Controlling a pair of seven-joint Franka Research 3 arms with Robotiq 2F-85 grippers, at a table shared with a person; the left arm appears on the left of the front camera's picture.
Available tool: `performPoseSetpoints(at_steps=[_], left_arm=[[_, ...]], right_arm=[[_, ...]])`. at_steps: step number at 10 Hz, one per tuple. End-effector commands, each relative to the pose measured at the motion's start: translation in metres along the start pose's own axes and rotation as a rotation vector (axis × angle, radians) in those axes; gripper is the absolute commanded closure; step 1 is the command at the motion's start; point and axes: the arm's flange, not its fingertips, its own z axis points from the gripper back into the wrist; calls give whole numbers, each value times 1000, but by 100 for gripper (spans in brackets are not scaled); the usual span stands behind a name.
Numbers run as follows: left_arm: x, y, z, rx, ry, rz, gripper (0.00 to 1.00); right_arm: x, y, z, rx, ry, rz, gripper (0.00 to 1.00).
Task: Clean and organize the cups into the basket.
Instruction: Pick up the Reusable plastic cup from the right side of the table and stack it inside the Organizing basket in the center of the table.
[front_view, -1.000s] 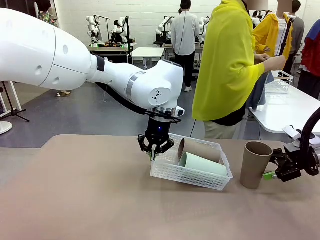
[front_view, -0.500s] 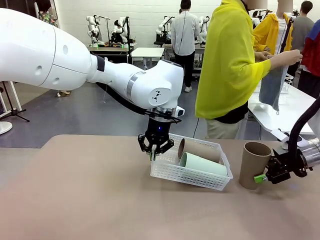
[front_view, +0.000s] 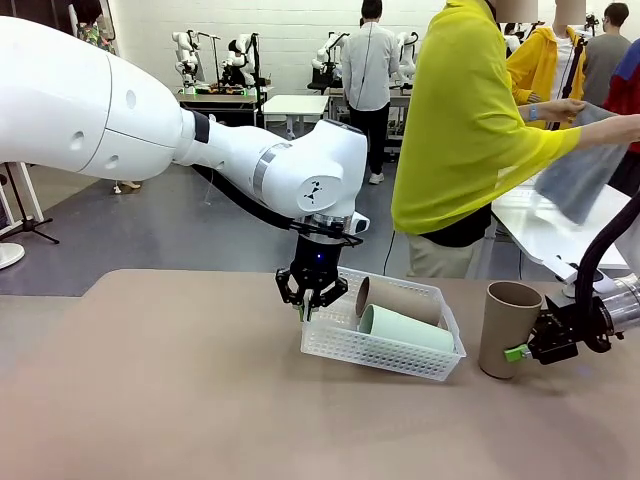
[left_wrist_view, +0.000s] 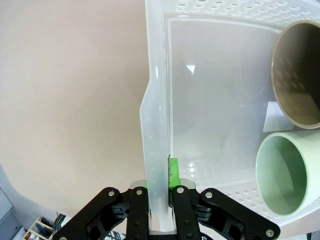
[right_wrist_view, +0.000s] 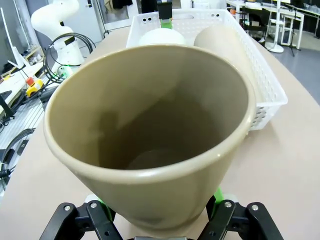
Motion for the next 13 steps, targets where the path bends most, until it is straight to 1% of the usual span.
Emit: performPoseSetpoints(at_steps=[1, 2, 3, 4, 5, 7, 8, 9, 10, 13], left_arm=[[-3, 3, -1, -12, -5, -3, 100], [-3, 3, -1, -12, -5, -3, 100], [-3, 3, -1, -12, -5, -3, 100], [-3, 3, -1, -12, -5, -3, 100], [-3, 3, -1, -12, -5, -3, 100], [-3, 3, -1, -12, -5, -3, 100], [-3, 3, -1, -12, -5, -3, 100], [-3, 3, -1, -12, -5, -3, 100], [-3, 3, -1, -12, -5, -3, 100], [-3, 3, -1, -12, -5, -3, 100]], right_arm=[[17, 12, 6, -38, 5, 1, 62], [43, 28, 10, -73, 44, -60, 62], [78, 47, 17, -136, 70, -79, 62], [124, 70, 30, -184, 97, -58, 62], [151, 80, 41, -207, 98, -47, 62], [198, 97, 62, -296, 66, -71, 62], [212, 104, 67, -330, 45, -90, 62], [218, 109, 70, -386, 28, -124, 62], [215, 105, 76, -292, 50, -48, 62], [215, 105, 76, -292, 50, -48, 62]])
